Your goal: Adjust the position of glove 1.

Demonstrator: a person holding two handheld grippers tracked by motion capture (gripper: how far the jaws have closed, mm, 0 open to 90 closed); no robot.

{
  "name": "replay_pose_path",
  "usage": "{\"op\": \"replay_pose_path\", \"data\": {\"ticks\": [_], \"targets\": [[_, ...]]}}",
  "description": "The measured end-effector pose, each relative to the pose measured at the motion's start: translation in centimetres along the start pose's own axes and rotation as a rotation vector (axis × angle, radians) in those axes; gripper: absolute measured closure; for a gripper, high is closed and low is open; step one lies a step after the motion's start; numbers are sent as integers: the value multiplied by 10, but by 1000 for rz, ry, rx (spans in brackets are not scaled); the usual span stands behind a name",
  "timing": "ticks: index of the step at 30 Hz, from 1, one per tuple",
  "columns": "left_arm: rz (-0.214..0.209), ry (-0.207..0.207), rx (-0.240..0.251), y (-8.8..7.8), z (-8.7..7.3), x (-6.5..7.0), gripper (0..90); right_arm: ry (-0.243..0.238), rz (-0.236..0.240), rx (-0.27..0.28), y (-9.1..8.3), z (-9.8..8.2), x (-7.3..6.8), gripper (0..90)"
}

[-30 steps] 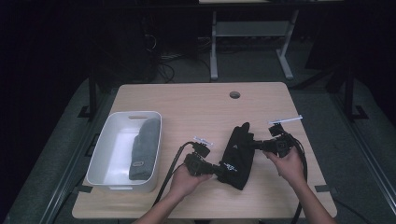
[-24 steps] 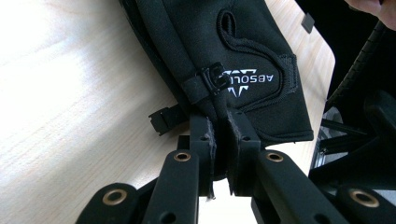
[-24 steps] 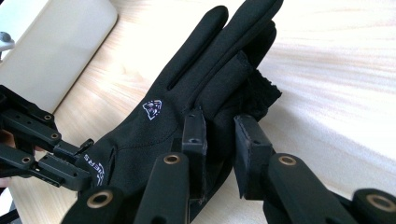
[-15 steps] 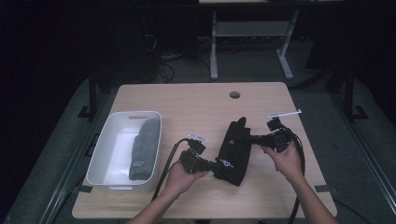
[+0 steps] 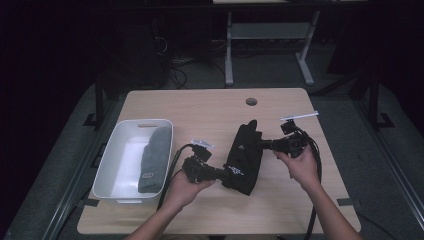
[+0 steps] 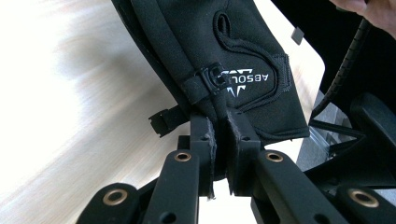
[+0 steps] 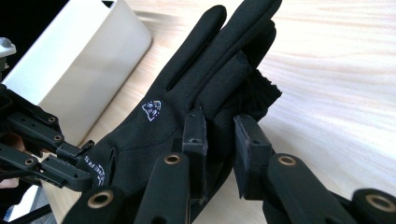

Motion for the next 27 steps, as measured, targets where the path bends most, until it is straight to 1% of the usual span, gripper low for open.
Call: {"op": "replay_pose_path", "data": {"ticks": [4, 5, 8, 12, 13, 14, 20, 21, 27], "targets": [[1, -6, 8, -6, 2, -2, 829, -4, 6, 9, 1, 6, -5, 760], [4, 1, 5, -8, 2, -3, 829, -7, 7, 11, 1, 7, -6, 760], [3, -3, 10, -11, 4, -3, 829, -7, 13, 21, 1, 10, -8, 761], [1, -6, 24, -16, 5, -3, 829, 1, 22, 18, 2, 13, -11, 760], [0, -4, 29, -18, 6, -4, 829, -5, 26, 26, 2, 15, -12, 761], [-2, -10, 32, -20, 6, -4, 829, -4, 27, 25, 2, 17, -13, 760], [8, -20, 52, -30, 7, -8, 829, -5, 34, 17, 5, 26, -22, 761], [9, -16, 52, -32, 7, -9, 829, -9, 37, 19, 6, 27, -23, 761], [20, -24, 65, -42, 7, -12, 829, -23, 48, 21, 11, 36, -31, 761]]}}
Point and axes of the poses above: each handheld gripper's, and its own axes: y roughly forward along the jaws, z roughly out of its top, x roughly to its right, the point moved 8 cm from there along y, roughly forward along the jaws, and after that the axes turned 1 degree about -x, right-handed, at the moved point
